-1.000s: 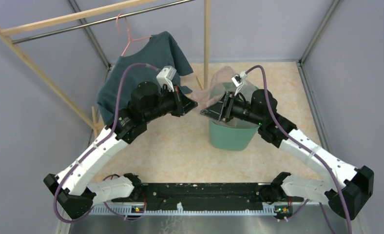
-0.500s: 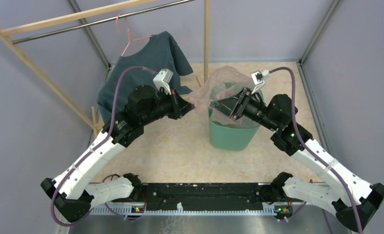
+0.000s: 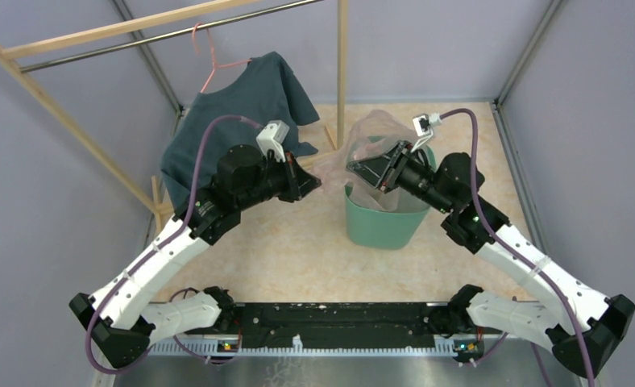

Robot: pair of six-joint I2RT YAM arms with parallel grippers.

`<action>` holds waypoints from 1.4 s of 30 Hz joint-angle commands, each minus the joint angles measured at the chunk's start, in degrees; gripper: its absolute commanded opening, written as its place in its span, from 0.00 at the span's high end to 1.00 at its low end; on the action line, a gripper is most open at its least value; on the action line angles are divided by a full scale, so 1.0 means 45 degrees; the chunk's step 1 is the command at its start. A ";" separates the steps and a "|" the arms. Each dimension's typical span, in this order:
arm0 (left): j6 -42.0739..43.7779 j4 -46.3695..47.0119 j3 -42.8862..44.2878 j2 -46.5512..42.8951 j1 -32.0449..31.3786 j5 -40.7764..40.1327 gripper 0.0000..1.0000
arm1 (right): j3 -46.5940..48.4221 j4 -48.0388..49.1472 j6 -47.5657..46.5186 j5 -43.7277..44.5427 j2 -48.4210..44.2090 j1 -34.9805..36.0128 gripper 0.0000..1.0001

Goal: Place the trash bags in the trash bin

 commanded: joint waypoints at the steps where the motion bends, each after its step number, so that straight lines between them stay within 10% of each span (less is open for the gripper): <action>1: 0.0277 0.0266 -0.0021 -0.0092 0.0057 -0.0322 1.00 | 0.1417 -0.2766 -0.2310 0.2138 -0.0630 -0.0070 0.86; 6: 0.0804 -0.0179 0.0157 0.0016 0.0062 -0.0968 1.00 | 0.3330 -0.8797 -0.4962 0.6157 -0.1582 -0.0068 1.00; 15: 0.1823 -0.0971 0.0583 0.0383 0.0085 -0.2579 1.00 | 0.4118 -1.2298 -0.6423 1.1669 -0.3393 -0.0058 1.00; 30: 0.2231 -0.1133 0.0040 0.0675 0.0104 -0.2711 1.00 | 0.0630 -0.7062 -0.8896 1.7219 -0.4967 -0.0058 0.99; 42: 0.3319 -0.1675 0.0402 0.0144 0.0103 -0.3387 1.00 | 0.1784 -1.1577 -0.6390 1.7021 -0.4672 -0.0087 0.98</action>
